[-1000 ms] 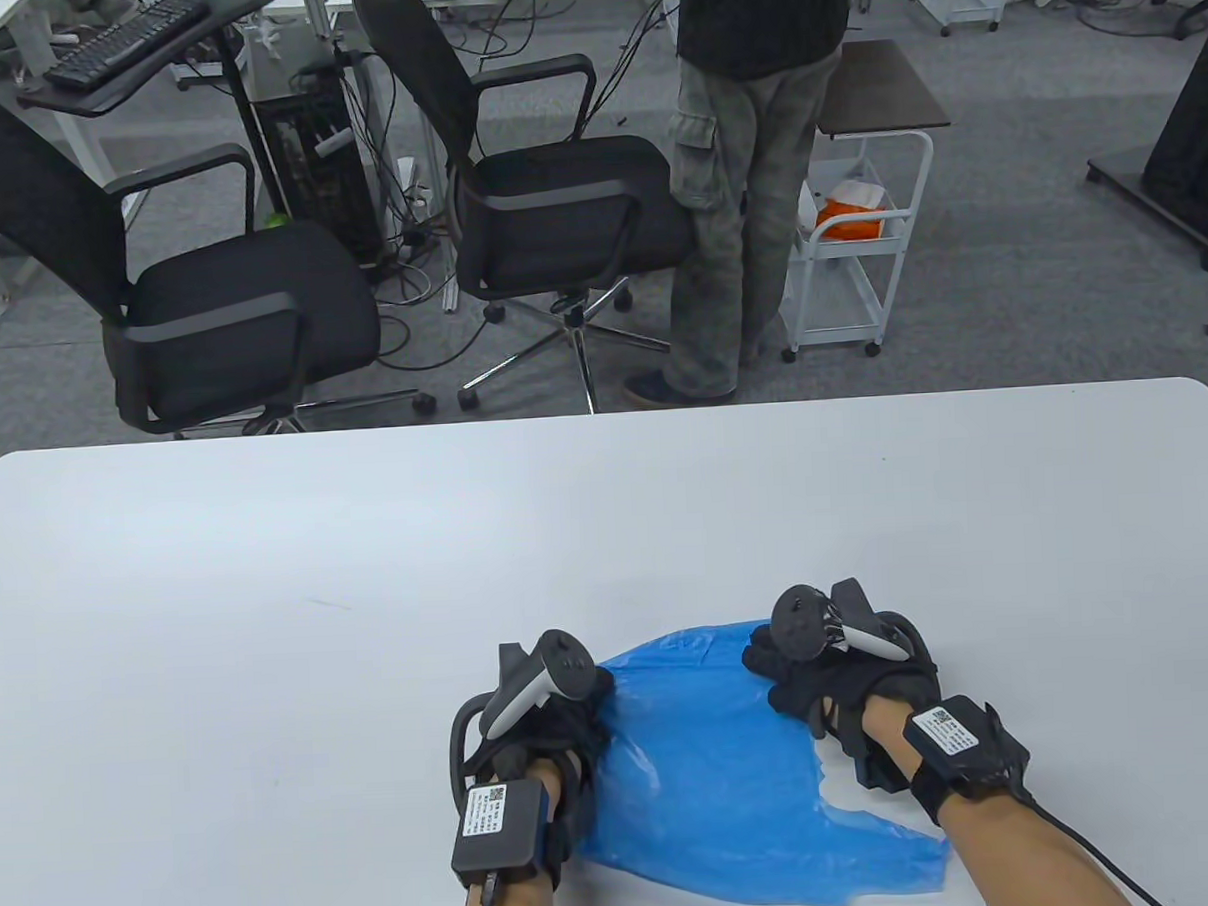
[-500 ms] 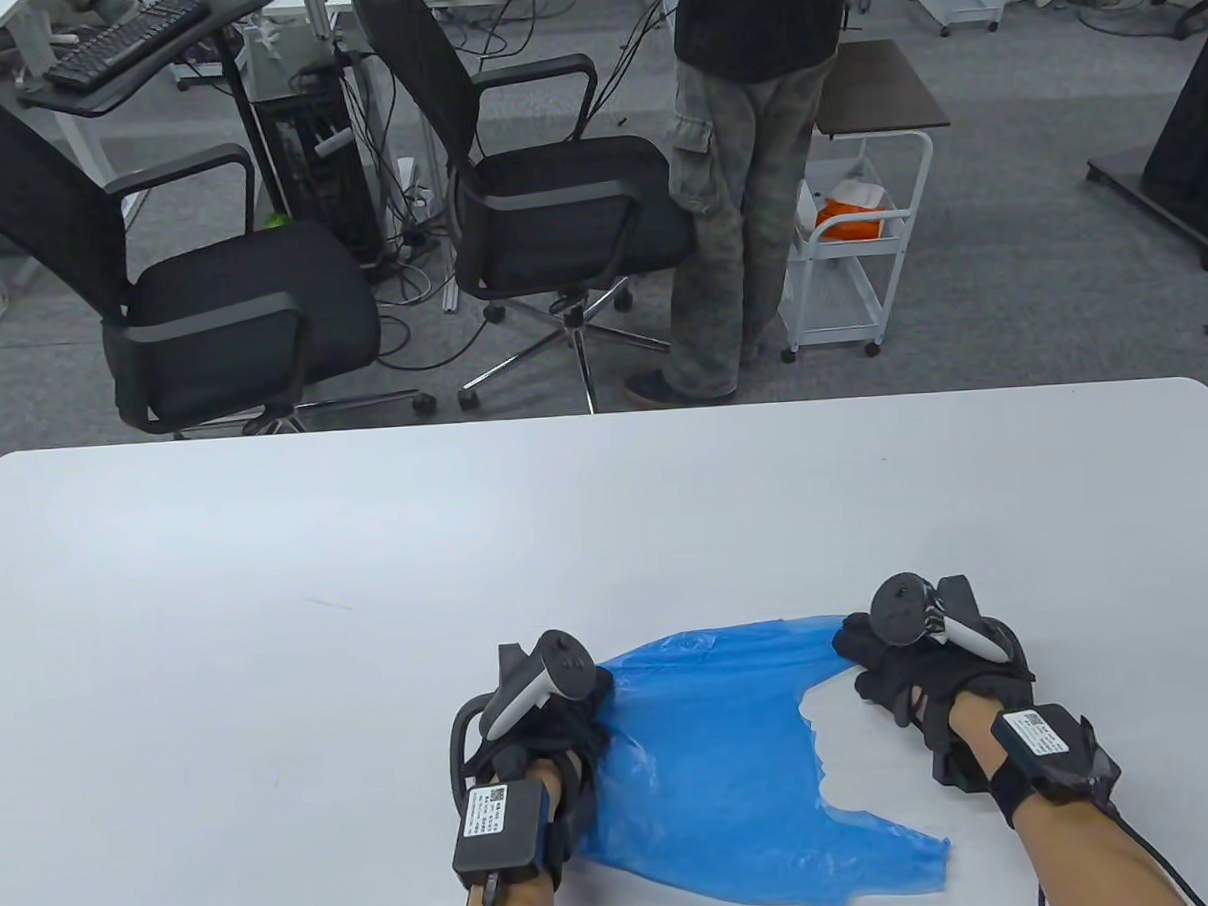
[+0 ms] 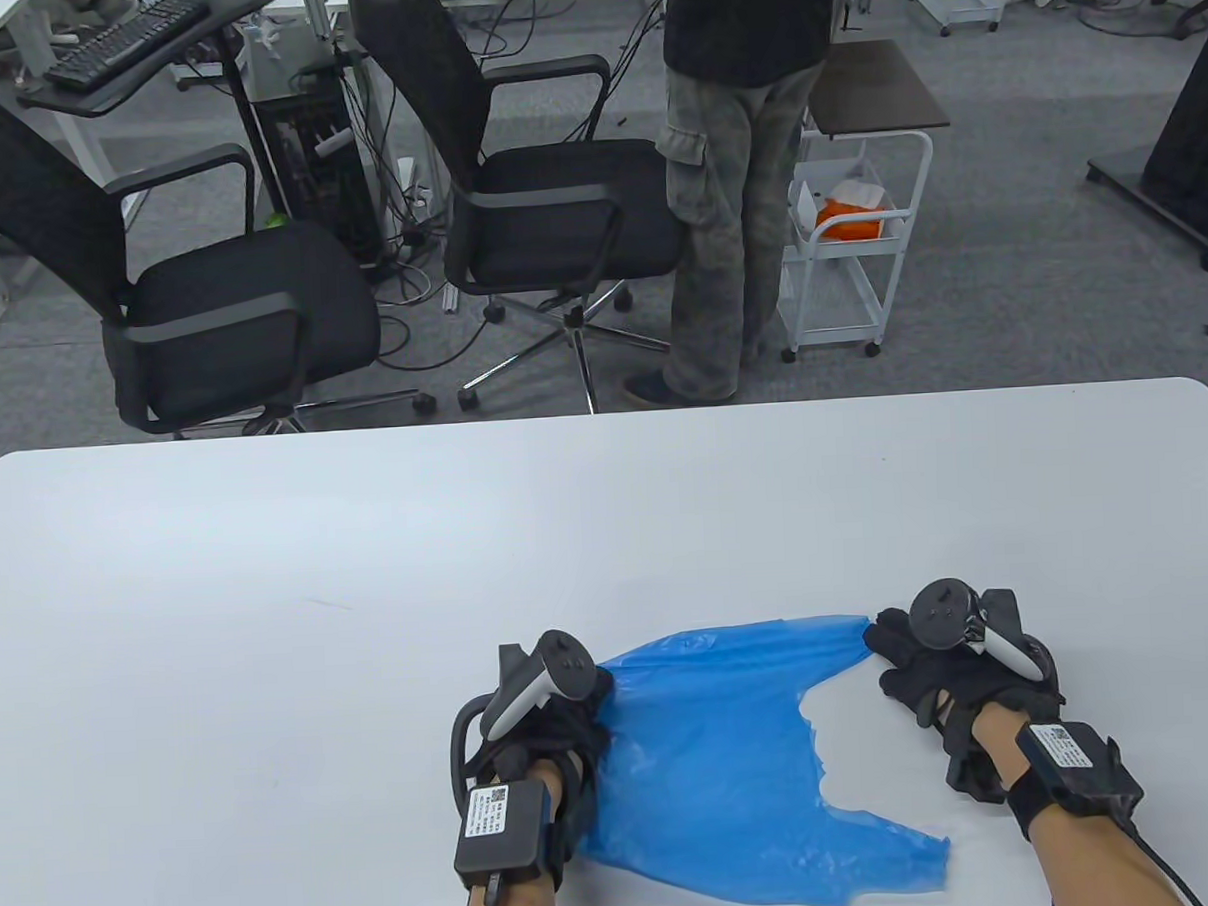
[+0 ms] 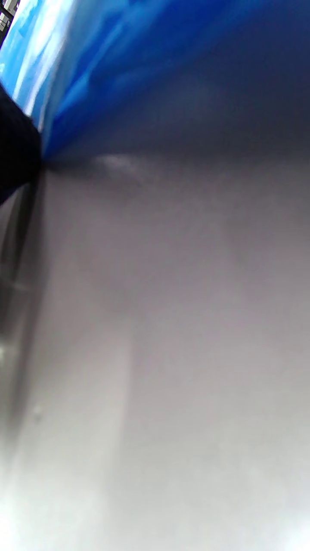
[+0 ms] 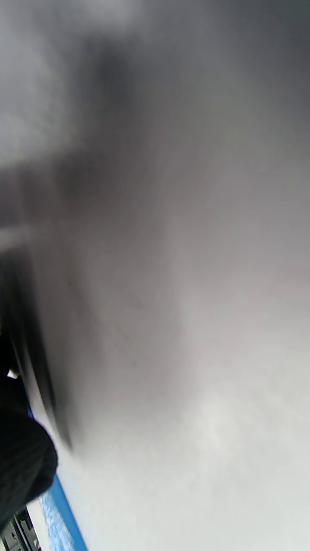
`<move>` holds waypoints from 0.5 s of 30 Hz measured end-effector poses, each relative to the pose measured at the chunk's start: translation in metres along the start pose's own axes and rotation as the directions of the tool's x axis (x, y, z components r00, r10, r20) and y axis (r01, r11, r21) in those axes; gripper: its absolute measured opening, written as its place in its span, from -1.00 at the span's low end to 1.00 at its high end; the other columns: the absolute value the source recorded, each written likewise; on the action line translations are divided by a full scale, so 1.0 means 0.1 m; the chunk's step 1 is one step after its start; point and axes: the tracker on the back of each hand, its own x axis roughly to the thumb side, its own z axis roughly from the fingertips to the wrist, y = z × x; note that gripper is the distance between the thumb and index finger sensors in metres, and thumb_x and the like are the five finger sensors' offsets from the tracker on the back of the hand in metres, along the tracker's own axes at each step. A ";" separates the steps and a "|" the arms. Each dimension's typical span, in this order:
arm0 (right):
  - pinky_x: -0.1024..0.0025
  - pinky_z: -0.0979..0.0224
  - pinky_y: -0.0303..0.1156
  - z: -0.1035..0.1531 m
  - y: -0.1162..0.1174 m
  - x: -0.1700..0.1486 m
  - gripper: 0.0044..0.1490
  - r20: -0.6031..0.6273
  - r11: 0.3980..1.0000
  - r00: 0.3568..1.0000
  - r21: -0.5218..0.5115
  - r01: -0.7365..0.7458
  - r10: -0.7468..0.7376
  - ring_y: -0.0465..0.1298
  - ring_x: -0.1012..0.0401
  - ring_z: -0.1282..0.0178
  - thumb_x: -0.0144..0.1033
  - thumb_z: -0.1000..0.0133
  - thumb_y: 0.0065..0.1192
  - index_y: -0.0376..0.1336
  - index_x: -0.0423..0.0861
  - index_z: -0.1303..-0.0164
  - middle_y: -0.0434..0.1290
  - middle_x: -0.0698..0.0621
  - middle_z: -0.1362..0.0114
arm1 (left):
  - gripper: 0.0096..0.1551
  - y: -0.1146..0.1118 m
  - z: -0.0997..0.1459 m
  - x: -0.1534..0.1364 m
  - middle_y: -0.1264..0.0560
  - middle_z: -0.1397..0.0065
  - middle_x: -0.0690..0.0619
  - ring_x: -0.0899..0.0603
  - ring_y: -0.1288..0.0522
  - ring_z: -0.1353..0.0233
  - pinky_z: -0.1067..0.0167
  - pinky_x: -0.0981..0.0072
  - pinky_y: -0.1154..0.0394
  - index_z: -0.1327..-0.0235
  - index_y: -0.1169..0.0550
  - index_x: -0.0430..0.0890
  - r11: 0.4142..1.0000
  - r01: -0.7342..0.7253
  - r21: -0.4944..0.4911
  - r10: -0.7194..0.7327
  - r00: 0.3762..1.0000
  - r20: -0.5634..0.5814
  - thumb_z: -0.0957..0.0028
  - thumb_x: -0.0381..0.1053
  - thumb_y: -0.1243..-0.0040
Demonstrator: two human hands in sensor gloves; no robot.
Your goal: Squeeze plastic bag to expel air
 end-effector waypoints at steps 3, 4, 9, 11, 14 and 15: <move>0.00 -0.73 -0.27 0.03 -0.01 0.04 -0.25 -0.033 0.998 0.998 0.037 -0.042 0.044 -0.28 0.30 -0.75 0.15 0.06 0.04 -0.10 0.55 -0.34 -0.25 0.48 -0.66 | -0.25 0.04 0.00 0.02 0.18 -0.57 0.34 0.00 0.30 -0.64 -0.54 -0.16 0.24 -0.34 -0.03 0.40 1.000 0.023 -0.019 -0.023 1.000 -0.010 0.10 0.15 -0.01; 0.00 -0.72 -0.27 0.06 -0.01 0.03 -0.20 -0.031 0.998 0.998 0.042 -0.048 0.049 -0.29 0.27 -0.75 0.17 0.06 0.01 -0.19 0.56 -0.34 -0.31 0.44 -0.66 | -0.23 0.06 0.02 0.03 0.22 -0.57 0.31 -0.03 0.32 -0.64 -0.55 -0.17 0.22 -0.34 0.02 0.43 0.999 0.033 -0.028 -0.033 0.999 -0.019 0.10 0.17 0.00; -0.02 -0.73 -0.33 0.37 -0.15 -0.02 -0.10 0.014 0.993 0.999 -0.105 0.045 -0.044 -0.37 0.20 -0.74 0.21 0.09 0.05 -0.28 0.54 -0.36 -0.42 0.34 -0.67 | -0.18 0.31 0.30 0.08 0.22 -0.59 0.27 -0.06 0.30 -0.65 -0.57 -0.18 0.17 -0.34 0.07 0.44 0.993 0.009 0.116 -0.010 1.000 0.014 0.12 0.19 -0.02; -0.03 -0.72 -0.33 0.59 -0.27 -0.09 -0.08 -0.004 0.984 1.000 -0.176 -0.005 0.005 -0.36 0.19 -0.75 0.25 0.11 0.06 -0.26 0.52 -0.38 -0.40 0.33 -0.68 | -0.17 0.44 0.53 0.07 0.19 -0.60 0.24 -0.09 0.27 -0.66 -0.57 -0.20 0.17 -0.37 0.05 0.40 0.977 -0.007 0.215 0.001 1.000 0.028 0.13 0.22 -0.02; -0.04 -0.72 -0.33 0.86 -0.38 -0.16 -0.08 -0.004 0.970 1.000 -0.244 0.016 -0.018 -0.35 0.19 -0.75 0.26 0.11 0.06 -0.23 0.49 -0.40 -0.35 0.32 -0.69 | -0.17 0.53 0.89 0.04 0.10 -0.60 0.22 -0.12 0.14 -0.69 -0.57 -0.21 0.11 -0.39 -0.01 0.36 0.932 -0.034 0.361 0.013 0.998 0.062 0.15 0.24 -0.04; -0.04 -0.72 -0.32 0.94 -0.40 -0.19 -0.09 -0.002 0.965 1.000 -0.262 0.028 -0.030 -0.35 0.18 -0.75 0.26 0.10 0.06 -0.23 0.49 -0.41 -0.35 0.31 -0.69 | -0.18 0.53 1.00 0.03 0.08 -0.60 0.22 -0.13 0.11 -0.69 -0.56 -0.22 0.10 -0.39 -0.03 0.36 0.914 -0.036 0.404 0.010 0.998 0.067 0.16 0.25 -0.03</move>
